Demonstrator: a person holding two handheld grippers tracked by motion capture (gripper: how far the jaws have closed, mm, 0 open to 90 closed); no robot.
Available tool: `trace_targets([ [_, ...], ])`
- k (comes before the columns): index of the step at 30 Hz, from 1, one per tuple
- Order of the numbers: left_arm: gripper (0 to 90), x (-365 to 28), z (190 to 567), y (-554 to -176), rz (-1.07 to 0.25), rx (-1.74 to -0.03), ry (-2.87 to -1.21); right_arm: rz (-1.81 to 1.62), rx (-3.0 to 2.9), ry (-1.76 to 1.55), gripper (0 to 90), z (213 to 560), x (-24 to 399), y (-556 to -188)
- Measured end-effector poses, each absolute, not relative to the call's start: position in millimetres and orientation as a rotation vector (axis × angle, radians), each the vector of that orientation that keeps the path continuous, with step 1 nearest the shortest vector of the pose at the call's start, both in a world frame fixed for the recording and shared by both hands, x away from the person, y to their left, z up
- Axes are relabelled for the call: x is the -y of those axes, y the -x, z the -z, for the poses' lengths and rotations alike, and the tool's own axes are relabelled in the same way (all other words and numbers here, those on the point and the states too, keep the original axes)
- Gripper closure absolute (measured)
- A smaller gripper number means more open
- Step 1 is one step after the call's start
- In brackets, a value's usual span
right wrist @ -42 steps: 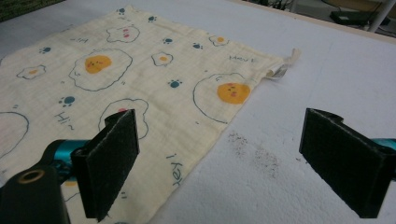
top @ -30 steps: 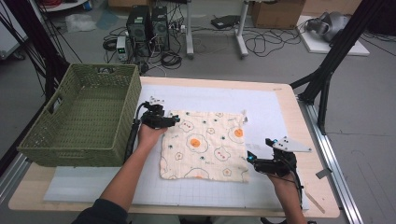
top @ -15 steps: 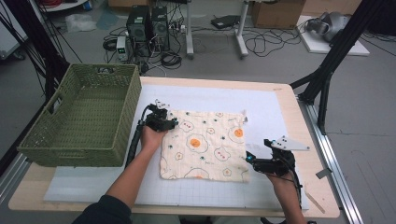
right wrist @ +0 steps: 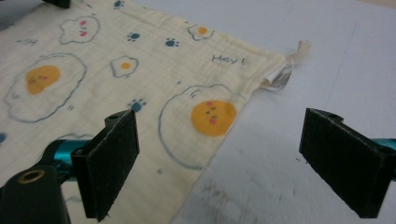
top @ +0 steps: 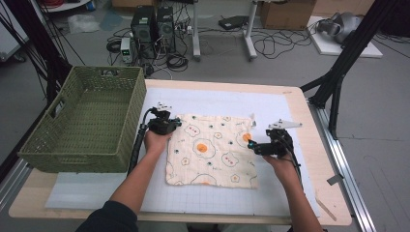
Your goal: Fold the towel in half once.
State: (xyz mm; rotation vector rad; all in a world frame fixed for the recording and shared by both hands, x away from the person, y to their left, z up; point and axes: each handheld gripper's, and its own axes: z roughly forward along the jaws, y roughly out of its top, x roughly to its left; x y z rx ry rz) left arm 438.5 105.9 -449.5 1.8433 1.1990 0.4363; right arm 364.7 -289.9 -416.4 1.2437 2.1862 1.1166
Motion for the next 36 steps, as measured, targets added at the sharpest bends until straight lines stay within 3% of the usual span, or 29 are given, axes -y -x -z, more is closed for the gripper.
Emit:
trace_targets([
  [3,84.6,-104,449,-437,-0.446,-1.174,-1.850,-1.101,-2.213,-1.272,11.7,419,284,-385],
  [11,83.6,-110,444,-435,-0.455,-1.152,-1.843,-1.009,-2.231,-1.316,30.9,429,272,-423],
  [21,83.9,-112,444,-435,-0.444,-1.126,-1.857,-0.981,-2.211,-1.338,48.3,446,263,-434],
  [23,84.0,-114,445,-436,-0.438,-1.132,-1.862,-0.986,-2.211,-1.340,55.4,446,264,-434],
  [26,84.4,-115,444,-436,-0.439,-1.124,-1.855,-0.993,-2.240,-1.326,79.8,444,265,-433],
  [27,84.7,-116,443,-436,-0.440,-1.118,-1.860,-0.990,-2.251,-1.309,84.3,444,263,-433],
  [36,85.2,-124,425,-431,-0.500,-1.096,-1.742,-1.055,-2.138,-1.257,87.3,426,266,-428],
])
